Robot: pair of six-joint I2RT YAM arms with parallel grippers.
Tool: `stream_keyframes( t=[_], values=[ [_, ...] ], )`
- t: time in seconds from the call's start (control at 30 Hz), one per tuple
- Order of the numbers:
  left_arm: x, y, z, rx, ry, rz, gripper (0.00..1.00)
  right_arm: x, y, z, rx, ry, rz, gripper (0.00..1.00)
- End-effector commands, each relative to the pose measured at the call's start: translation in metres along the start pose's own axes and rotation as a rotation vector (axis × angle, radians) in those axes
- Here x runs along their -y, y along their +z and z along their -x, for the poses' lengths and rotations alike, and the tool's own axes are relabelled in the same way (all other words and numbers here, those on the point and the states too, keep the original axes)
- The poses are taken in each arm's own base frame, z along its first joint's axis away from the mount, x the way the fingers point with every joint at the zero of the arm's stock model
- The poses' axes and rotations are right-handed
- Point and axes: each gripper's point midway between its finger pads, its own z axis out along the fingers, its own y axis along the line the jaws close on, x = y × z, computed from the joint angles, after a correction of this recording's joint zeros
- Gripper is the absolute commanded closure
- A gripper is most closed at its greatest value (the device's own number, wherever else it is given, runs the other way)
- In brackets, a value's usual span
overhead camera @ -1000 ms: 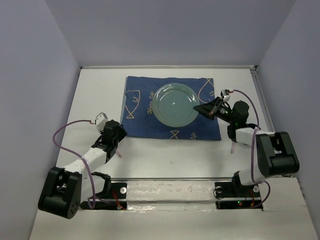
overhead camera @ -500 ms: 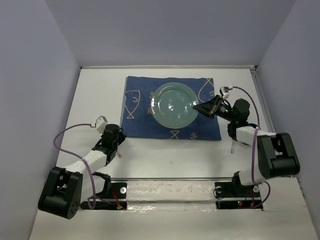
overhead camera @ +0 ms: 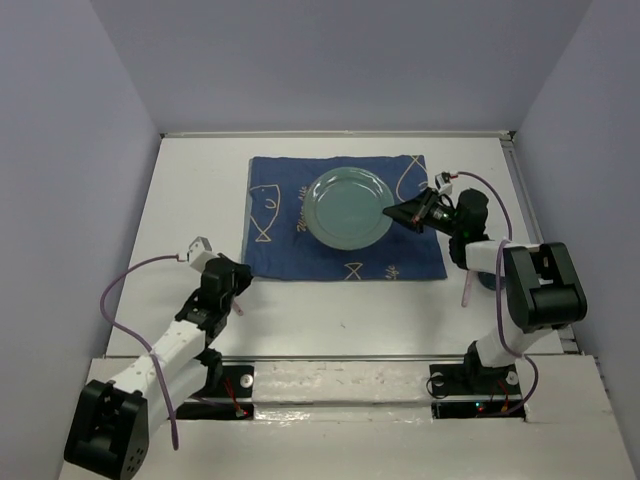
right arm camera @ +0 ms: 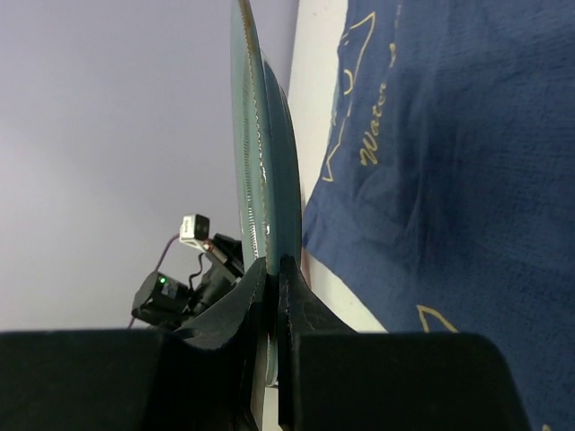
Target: Set the dinner table for one person
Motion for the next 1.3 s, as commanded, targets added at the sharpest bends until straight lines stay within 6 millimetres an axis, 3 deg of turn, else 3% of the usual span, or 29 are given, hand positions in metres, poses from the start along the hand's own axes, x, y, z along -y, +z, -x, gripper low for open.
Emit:
stream_keyframes(
  t=[0.0,0.1,0.17,0.23,0.3,0.37,0.4,0.57,0.6,0.67,0.7,0.73,0.9,1.03,1.27],
  values=[
    [0.003,-0.007,0.003,0.007,-0.019,-0.011,1.0,-0.03,0.012,0.03,0.048,-0.136,0.08,1.0],
    [-0.001,-0.012,-0.002,-0.002,-0.031,-0.028,1.0,-0.018,0.02,0.033,0.043,-0.125,0.038,1.0],
    [-0.002,-0.014,-0.001,0.004,-0.023,-0.026,0.84,-0.013,0.026,0.034,0.041,-0.123,0.023,1.0],
    [0.008,-0.019,0.012,0.041,-0.006,-0.055,0.75,-0.005,0.033,0.033,0.033,-0.119,0.01,1.0],
    [0.024,-0.027,0.032,0.088,0.025,-0.08,0.53,-0.003,0.035,0.033,0.03,-0.109,0.016,1.0],
    [0.04,-0.036,0.051,0.134,0.042,-0.115,0.05,-0.004,0.038,0.033,0.033,-0.111,0.015,1.0],
    [0.058,-0.045,0.069,0.173,0.046,-0.151,0.01,-0.003,0.039,0.034,0.035,-0.112,0.015,1.0],
    [0.108,-0.078,0.124,0.292,0.145,-0.245,0.01,0.005,0.051,0.045,0.043,-0.099,0.007,1.0],
    [0.109,-0.078,0.122,0.284,0.163,-0.25,0.01,0.009,0.053,0.041,0.033,-0.088,-0.001,1.0],
    [0.138,-0.094,0.138,0.29,0.202,-0.324,0.01,0.015,0.06,0.04,0.022,-0.084,-0.014,1.0],
    [0.139,-0.092,0.133,0.271,0.226,-0.331,0.01,0.018,0.062,0.041,0.023,-0.082,-0.018,1.0],
    [0.155,-0.1,0.141,0.274,0.246,-0.37,0.01,0.02,0.063,0.043,0.03,-0.083,-0.022,1.0],
    [0.167,-0.111,0.16,0.311,0.401,-0.36,0.01,0.043,0.074,0.035,0.02,-0.051,-0.062,1.0],
    [0.159,-0.114,0.175,0.385,0.48,-0.305,0.01,0.062,0.078,0.03,0.014,-0.031,-0.091,1.0],
    [0.144,-0.099,0.161,0.367,0.498,-0.28,0.01,0.083,0.076,0.023,0.012,-0.004,-0.137,1.0]
  ],
)
